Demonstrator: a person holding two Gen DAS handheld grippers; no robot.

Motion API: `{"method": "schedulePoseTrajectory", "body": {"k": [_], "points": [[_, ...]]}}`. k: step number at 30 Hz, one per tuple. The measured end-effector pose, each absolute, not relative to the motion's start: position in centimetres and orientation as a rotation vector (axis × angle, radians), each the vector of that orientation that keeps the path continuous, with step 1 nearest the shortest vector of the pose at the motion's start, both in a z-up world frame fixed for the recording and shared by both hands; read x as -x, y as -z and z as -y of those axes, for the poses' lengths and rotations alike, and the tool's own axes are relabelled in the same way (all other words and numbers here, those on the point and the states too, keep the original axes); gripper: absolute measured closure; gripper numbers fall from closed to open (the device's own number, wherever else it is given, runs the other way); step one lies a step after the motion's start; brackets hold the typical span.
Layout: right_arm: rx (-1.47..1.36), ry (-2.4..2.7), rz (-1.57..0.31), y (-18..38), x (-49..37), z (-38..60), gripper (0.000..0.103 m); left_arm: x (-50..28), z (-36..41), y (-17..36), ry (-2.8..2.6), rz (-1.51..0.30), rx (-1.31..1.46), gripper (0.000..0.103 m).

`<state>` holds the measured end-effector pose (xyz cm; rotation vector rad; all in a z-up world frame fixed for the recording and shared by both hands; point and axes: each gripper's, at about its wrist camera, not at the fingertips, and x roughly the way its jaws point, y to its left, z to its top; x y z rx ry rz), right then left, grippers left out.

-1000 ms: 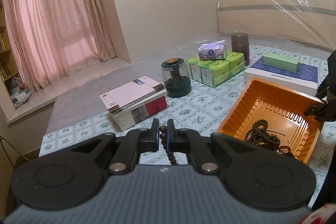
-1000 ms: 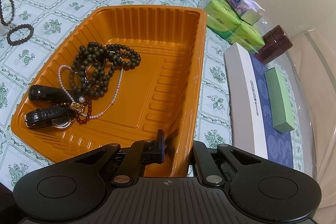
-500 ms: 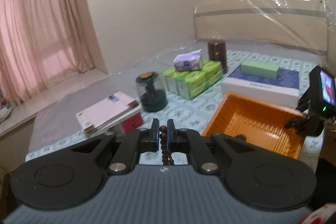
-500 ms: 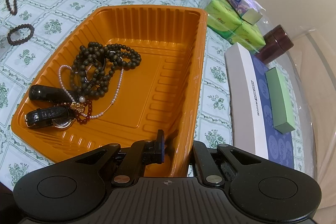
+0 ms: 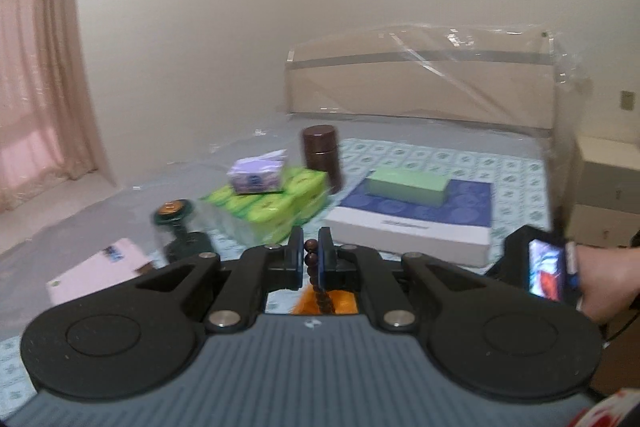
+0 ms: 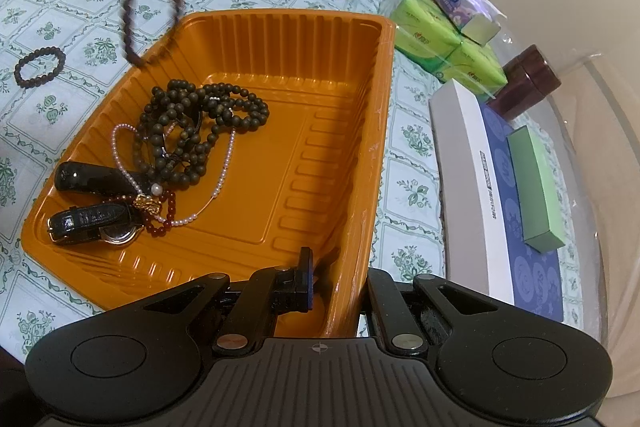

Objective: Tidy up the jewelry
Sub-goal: 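Lower the brown bead necklace into the tray and open the left gripper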

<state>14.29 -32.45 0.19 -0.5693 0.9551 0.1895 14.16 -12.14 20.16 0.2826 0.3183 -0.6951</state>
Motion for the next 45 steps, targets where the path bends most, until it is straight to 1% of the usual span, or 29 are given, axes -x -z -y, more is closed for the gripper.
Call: {"method": "schedulePoseTrajectory", "body": {"k": [6, 11, 15, 29, 41, 42, 43, 44, 45], "points": [[0.562, -0.195, -0.958, 0.0, -14.4, 32.6, 0.096, -15.2, 15.6, -16.9, 0.776, -0.432, -0.3, 0.097], [0.561, -0.197, -0.962, 0.0, -14.5, 32.7, 0.096, -15.7, 17.2, -13.2, 0.816, -0.543, -0.326, 0.097], [0.561, -0.198, -0.963, 0.0, -14.5, 32.7, 0.096, -15.7, 17.6, -11.4, 0.829, -0.591, -0.348, 0.097], [0.562, -0.199, -0.965, 0.1, -14.5, 32.7, 0.096, -16.4, 18.3, -8.9, 0.846, -0.669, -0.366, 0.097], [0.561, -0.199, -0.966, 0.2, -14.6, 32.8, 0.096, -16.8, 18.5, -6.2, 0.867, -0.753, -0.317, 0.096], [0.561, -0.198, -0.966, 0.2, -14.5, 32.8, 0.096, -16.8, 18.5, -6.0, 0.867, -0.764, -0.315, 0.092], [0.561, -0.198, -0.966, 0.3, -14.6, 32.9, 0.096, -16.8, 18.3, -5.9, 0.863, -0.768, -0.312, 0.082], [0.561, -0.197, -0.966, 0.3, -14.6, 32.9, 0.096, -16.8, 18.0, -5.9, 0.855, -0.763, -0.306, 0.079], [0.561, -0.197, -0.965, 0.3, -14.5, 32.8, 0.096, -16.8, 17.6, -6.0, 0.847, -0.758, -0.3, 0.078]]}}
